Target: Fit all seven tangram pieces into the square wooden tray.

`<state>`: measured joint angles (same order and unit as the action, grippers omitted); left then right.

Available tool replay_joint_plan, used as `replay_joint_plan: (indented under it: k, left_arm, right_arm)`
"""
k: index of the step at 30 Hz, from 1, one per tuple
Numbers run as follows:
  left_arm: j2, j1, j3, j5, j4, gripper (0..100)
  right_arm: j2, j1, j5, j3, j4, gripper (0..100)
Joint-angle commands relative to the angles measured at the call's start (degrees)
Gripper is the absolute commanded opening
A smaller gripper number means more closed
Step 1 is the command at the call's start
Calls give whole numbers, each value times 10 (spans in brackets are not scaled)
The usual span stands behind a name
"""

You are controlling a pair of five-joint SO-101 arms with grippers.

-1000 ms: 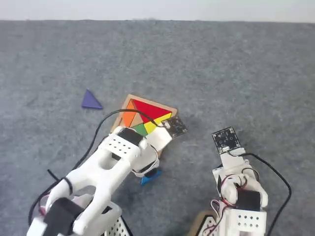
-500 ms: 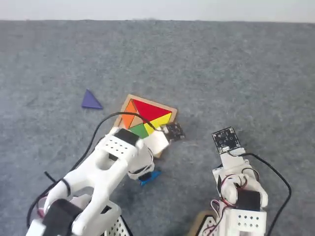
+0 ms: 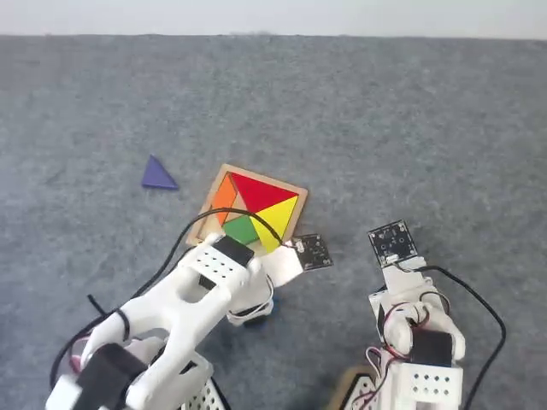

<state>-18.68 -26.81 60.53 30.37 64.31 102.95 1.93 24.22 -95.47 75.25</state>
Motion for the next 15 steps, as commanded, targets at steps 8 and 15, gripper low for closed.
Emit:
replay_joint_plan:
  k: [8,15]
  left_arm:
    - [0,-4,1,5,-21,87]
    - [-6,-4,-32,5,40,30]
  right_arm:
    - [9,-2,4,-10,1,8]
    - [9,-2,4,-10,1,8]
